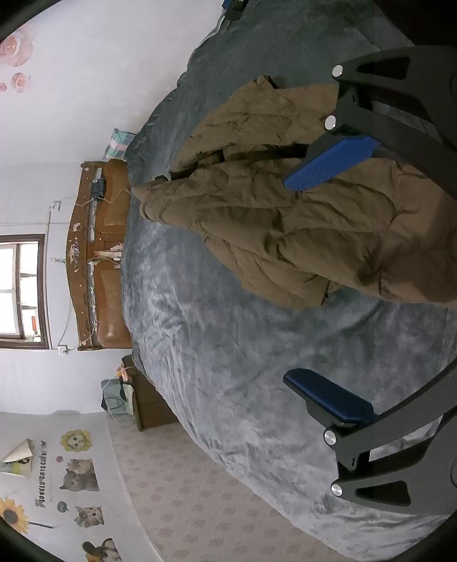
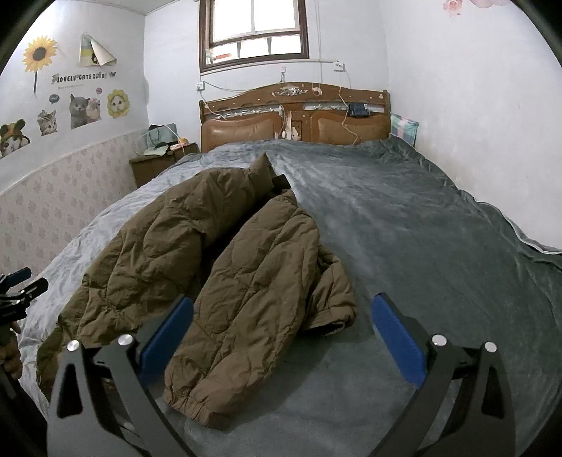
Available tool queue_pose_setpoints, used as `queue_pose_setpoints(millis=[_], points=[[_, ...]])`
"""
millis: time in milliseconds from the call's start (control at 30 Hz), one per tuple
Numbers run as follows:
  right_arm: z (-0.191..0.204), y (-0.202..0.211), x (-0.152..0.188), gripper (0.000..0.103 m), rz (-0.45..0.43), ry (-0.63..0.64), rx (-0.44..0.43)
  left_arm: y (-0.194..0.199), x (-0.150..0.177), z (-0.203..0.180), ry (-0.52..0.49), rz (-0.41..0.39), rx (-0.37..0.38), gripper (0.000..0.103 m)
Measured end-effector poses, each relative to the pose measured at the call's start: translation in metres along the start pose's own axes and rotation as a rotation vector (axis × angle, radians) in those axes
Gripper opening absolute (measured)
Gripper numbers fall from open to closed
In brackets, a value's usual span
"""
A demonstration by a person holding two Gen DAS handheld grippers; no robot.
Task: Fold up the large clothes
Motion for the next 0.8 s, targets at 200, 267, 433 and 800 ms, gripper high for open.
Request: queue_pose_setpoints(millis=[200, 267, 433, 800], points=[[-0.0015, 0.0032, -0.0012, 0.101, 0.009, 0.006, 0.004, -0.0013, 0.0007, 0.0009, 0.004, 0.002, 0.001, 0.1], [-0.0019, 0.0033, -0.0009, 0.101, 0.009, 0.005, 0.005, -0.0015, 0.0009, 0.0012, 0.004, 0.002, -0.001, 0.1], [-0.0019, 0.003, -0.0007, 0.101, 0.018, 0.007, 0.008, -0.0009, 0.001, 0.0026, 0.011, 0.003, -0.003, 0.1], [-0.001, 0.0015, 0.0002, 0.101, 0.01, 0.007, 0.003, -0.0027, 0.0002, 0.0036, 0.016, 0.008, 0.0, 0.1]])
Point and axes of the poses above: each gripper's, at about its wrist camera, not at the fingertips, and y roughly against the way its jaws point, z to its left, x to its underside, the point moved 4 cm from there along -y, roughly the way its jaws point, and after that the axes turned 15 degrees about -x, right-handed, at the moved point
